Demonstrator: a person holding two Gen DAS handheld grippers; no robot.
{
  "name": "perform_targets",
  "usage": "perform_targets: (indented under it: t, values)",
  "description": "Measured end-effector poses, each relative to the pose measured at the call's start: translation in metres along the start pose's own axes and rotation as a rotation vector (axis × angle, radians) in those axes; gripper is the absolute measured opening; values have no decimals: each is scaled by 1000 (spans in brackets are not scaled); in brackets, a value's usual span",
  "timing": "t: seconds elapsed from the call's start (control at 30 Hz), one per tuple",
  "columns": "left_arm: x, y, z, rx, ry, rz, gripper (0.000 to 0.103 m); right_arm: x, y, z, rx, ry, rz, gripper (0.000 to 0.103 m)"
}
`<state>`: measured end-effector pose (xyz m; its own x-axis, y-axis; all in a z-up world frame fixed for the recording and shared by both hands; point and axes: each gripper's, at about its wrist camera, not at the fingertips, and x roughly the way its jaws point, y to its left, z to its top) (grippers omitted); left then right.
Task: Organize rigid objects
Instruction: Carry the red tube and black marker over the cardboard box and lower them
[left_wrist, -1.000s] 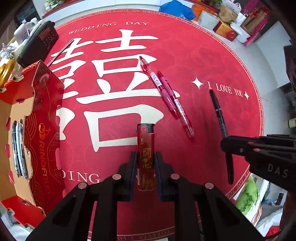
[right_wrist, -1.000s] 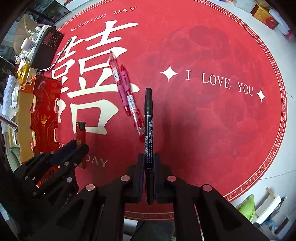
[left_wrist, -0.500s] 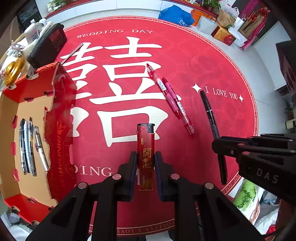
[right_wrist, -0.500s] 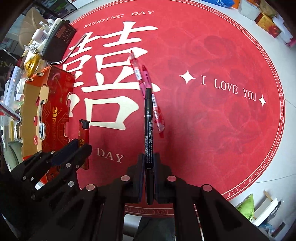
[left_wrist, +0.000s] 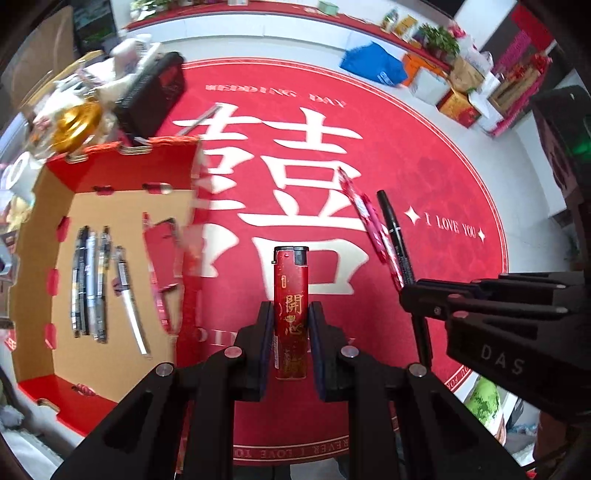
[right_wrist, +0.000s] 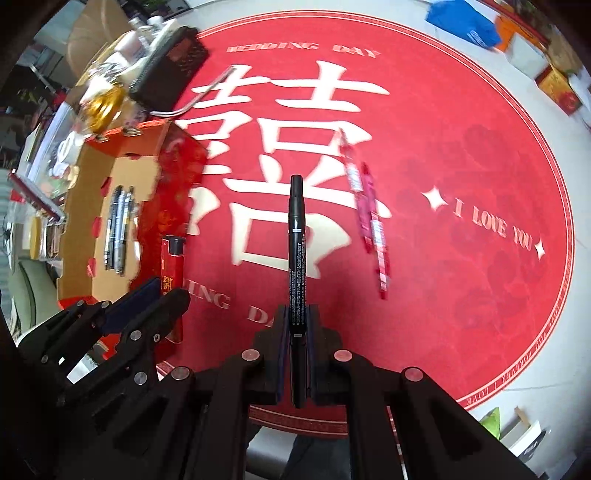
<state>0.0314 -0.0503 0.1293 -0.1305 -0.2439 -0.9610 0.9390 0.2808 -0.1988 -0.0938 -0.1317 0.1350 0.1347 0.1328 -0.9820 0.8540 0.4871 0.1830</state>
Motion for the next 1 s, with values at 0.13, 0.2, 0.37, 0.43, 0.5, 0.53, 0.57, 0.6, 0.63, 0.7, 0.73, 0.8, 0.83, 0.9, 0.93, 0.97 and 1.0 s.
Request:
perform_targets:
  t: [0.13, 0.2, 0.37, 0.43, 0.5, 0.53, 0.57, 0.6, 0.63, 0.7, 0.73, 0.8, 0.83, 0.9, 0.93, 0.97, 1.0]
  values:
    - [-8, 23, -4, -45, -14, 12, 20, 3, 24, 7, -39, 2, 6, 10]
    - [-12, 35, -7, -68, -23, 19, 20, 4, 38, 10, -64, 3, 9, 10]
    - [-23, 68, -12, -137, -44, 38, 20, 4, 72, 18, -126, 2, 20, 10]
    - [-28, 82, -14, -165, -54, 46, 20, 3, 87, 21, -153, -1, 26, 10]
    - [-30, 93, -16, -185, -57, 60, 20, 2, 100, 23, -173, -4, 32, 10]
    - [-32, 100, -18, -198, -58, 68, 20, 2, 106, 25, -183, -5, 36, 10]
    - [-32, 105, -20, -209, -59, 77, 20, 2, 113, 26, -194, -6, 40, 10]
    - [-33, 112, -22, -219, -58, 91, 20, 3, 120, 28, -204, -6, 44, 10]
    - [-33, 118, -24, -227, -55, 102, 20, 3, 125, 29, -210, -6, 47, 10]
    - [-33, 129, -28, -250, -52, 121, 20, 5, 137, 30, -229, -6, 53, 10]
    - [-33, 135, -30, -261, -48, 135, 20, 7, 144, 31, -239, -4, 57, 10]
    - [-32, 147, -34, -282, -38, 160, 20, 11, 155, 32, -253, -2, 62, 10]
    - [-31, 153, -35, -296, -32, 171, 20, 13, 160, 33, -260, -1, 63, 10]
    - [-29, 162, -38, -308, -26, 192, 20, 17, 172, 33, -274, 1, 71, 10]
    - [-28, 166, -39, -315, -23, 203, 20, 18, 176, 33, -279, 2, 73, 10]
    - [-27, 170, -40, -319, -19, 208, 20, 20, 181, 33, -288, 3, 77, 10]
    - [-26, 174, -40, -323, -15, 217, 20, 22, 185, 33, -295, 5, 78, 10]
